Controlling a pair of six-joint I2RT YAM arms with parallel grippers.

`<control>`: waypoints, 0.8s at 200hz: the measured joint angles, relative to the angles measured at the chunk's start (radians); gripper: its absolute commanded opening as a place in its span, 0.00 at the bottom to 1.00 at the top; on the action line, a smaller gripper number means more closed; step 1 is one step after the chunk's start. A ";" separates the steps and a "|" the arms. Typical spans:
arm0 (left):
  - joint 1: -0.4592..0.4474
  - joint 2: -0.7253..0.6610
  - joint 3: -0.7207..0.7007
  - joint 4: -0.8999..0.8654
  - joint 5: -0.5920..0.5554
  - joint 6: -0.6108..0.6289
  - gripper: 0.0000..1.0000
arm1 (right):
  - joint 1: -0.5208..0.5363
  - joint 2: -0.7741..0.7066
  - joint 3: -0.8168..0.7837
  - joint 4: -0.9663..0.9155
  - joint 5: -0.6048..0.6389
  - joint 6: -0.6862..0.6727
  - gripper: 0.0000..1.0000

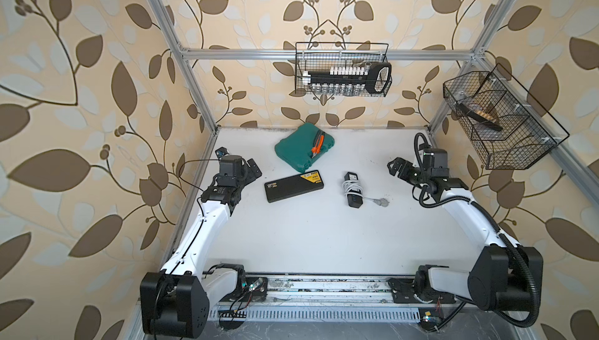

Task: Unwrap the cord wrapped around the power strip
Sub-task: Pick up the power strip from the center of the board.

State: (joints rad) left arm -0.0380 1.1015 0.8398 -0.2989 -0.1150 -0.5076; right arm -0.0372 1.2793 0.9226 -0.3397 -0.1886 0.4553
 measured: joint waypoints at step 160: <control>-0.003 -0.241 -0.158 -0.039 0.241 -0.089 0.99 | 0.489 0.163 -0.014 -0.236 -0.077 0.143 0.91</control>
State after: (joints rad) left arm -0.0406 0.8600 0.6819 -0.3382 0.1261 -0.5968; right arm 0.4522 1.4425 0.9081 -0.5758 -0.2657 0.5980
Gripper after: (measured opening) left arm 0.989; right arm 0.918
